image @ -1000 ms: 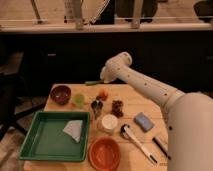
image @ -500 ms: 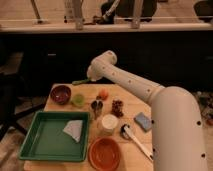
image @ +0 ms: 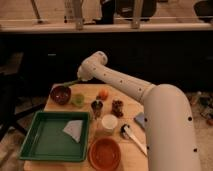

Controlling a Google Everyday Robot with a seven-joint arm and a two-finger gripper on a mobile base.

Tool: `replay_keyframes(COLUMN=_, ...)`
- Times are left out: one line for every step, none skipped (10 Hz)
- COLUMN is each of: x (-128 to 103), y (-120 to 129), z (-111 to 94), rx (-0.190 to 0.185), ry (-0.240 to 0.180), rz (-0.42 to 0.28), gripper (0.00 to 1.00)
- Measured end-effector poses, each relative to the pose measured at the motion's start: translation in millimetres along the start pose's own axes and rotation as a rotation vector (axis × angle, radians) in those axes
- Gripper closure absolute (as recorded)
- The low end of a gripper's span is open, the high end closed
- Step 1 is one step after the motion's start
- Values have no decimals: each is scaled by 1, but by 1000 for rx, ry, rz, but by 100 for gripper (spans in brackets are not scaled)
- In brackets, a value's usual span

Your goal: Place pepper in purple bowl

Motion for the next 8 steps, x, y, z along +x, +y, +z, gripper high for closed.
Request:
replay_keyframes(x=-10, y=-5, z=3, rx=9, ry=-24, rz=-19, gripper=100)
replay_keyframes(x=-18, y=-9, z=6, rx=14, ry=-43, rz=-32, gripper=100)
replay_keyframes(x=-25, y=-12, z=9, rx=18, ry=-60, rz=-41, gripper=100)
replay_keyframes(x=-34, y=-18, z=15, rx=17, ry=-78, rz=-52, gripper=100)
replay_keyframes(x=-42, y=-23, z=20, rx=13, ry=-92, rz=-57, gripper=100)
replay_keyframes(x=-50, y=-29, z=26, rx=6, ry=-107, rz=-64, gripper=100)
replay_keyframes(x=-59, y=-34, z=32, rx=-5, ry=-123, rz=-72, gripper=100)
replay_keyframes(x=-64, y=-36, z=35, rx=-10, ry=-135, rz=-76, gripper=100)
